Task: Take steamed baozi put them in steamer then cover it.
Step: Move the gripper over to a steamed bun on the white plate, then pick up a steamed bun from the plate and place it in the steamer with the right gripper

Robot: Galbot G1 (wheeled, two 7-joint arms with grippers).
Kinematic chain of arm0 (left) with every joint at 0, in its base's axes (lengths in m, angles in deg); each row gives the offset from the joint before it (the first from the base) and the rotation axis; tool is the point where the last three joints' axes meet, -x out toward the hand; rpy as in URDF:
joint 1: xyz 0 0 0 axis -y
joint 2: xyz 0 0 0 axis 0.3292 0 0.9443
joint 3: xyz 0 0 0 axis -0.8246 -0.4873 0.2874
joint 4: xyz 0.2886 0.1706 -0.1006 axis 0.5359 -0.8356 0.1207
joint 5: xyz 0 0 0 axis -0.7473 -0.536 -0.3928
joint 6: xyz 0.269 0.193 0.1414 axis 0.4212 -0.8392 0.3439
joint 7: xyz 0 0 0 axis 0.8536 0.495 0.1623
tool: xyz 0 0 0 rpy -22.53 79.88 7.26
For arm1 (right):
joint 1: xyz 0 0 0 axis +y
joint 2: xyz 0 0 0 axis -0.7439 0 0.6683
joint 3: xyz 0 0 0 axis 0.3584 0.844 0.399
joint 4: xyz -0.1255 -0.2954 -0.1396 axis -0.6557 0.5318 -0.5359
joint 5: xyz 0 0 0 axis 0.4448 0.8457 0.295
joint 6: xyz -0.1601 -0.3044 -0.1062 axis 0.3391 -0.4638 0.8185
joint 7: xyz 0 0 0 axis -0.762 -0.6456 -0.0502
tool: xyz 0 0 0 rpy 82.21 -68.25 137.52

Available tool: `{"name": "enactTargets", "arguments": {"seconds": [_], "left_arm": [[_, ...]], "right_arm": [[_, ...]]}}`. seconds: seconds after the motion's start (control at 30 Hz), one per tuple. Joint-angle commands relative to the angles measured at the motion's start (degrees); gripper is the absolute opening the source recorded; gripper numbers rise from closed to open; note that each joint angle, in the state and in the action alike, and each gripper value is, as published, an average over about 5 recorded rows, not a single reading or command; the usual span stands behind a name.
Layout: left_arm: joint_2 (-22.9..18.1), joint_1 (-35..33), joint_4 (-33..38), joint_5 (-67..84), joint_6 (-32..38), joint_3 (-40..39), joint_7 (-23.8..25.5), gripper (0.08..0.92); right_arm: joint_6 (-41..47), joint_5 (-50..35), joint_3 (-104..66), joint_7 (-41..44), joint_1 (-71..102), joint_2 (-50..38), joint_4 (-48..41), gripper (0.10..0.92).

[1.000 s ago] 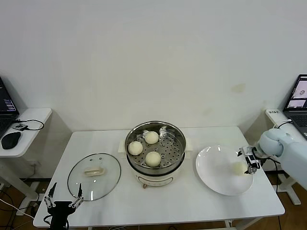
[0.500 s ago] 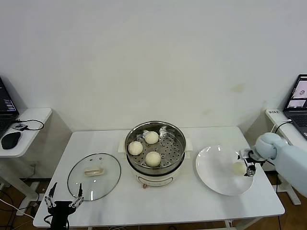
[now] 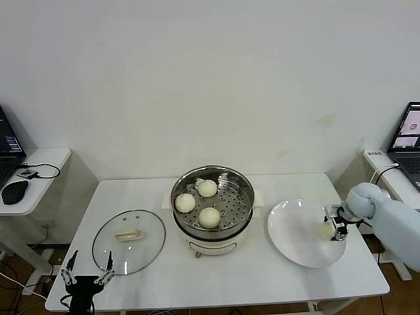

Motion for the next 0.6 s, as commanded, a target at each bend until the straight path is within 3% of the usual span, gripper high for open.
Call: {"name": "enactTargets", "arguments": {"seconds": [0.03, 0.4, 0.6], "left_arm": [[0.0, 0.0, 0.2, 0.0, 0.0, -0.2, 0.0, 0.823], [0.7, 0.5, 0.4, 0.4, 0.0, -0.5, 0.0, 0.823], [1.0, 0.9, 0.4, 0.5, -0.3, -1.0, 0.1, 0.823]], "right_arm": [[0.3, -2.2, 1.2, 0.8, -1.7, -0.7, 1.5, 0.688], [6.1, -17.6, 17.3, 2.7, -25.1, -7.0, 13.9, 0.67], [10.1, -28.6, 32.4, 2.2, -46.1, -3.6, 18.6, 0.677]]}}
